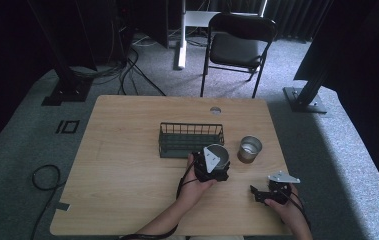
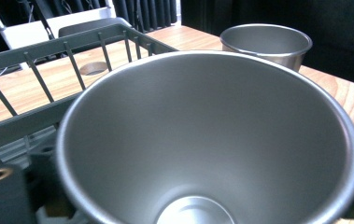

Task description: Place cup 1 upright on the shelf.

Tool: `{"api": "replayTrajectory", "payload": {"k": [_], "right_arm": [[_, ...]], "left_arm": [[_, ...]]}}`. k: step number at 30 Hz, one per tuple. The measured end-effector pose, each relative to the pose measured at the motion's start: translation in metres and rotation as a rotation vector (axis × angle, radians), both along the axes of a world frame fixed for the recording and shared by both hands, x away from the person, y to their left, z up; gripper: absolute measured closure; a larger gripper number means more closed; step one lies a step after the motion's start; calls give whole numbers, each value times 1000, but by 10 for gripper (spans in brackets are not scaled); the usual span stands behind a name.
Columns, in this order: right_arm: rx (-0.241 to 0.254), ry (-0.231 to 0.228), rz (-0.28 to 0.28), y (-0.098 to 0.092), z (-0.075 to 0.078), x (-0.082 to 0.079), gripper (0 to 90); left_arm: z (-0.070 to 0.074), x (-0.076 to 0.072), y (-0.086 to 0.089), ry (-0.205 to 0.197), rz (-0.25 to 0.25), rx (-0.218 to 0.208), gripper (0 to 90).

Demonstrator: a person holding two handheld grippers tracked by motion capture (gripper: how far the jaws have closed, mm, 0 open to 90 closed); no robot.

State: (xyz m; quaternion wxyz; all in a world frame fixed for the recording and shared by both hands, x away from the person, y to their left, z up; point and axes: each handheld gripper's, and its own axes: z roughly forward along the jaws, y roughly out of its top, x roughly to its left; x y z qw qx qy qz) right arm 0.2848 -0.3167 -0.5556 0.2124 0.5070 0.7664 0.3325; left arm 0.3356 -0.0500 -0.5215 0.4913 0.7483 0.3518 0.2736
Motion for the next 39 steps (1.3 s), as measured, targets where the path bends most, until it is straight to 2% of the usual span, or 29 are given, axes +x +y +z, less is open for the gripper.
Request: {"api": "replayTrajectory", "payload": {"k": [6, 11, 18, 23, 33, 35, 39], "right_arm": [[0, 0, 0, 0, 0, 0, 117], [1, 0, 0, 0, 0, 0, 116], [0, 0, 0, 0, 0, 0, 117], [0, 0, 0, 0, 0, 0, 117], [-1, -1, 1, 0, 0, 0, 116], [0, 0, 0, 0, 0, 0, 117], [0, 1, 0, 0, 0, 0, 117]], "left_arm": [[1, -4, -2, -15, -12, 23, 132], [6, -9, 2, -20, -31, 15, 132], [18, -15, 7, -23, -63, 2, 132], [27, -19, 9, -37, -82, 14, 132], [46, -24, 14, -54, -109, -11, 132], [50, -24, 14, -60, -117, -26, 133], [56, -25, 16, -77, -120, -22, 132]]}}
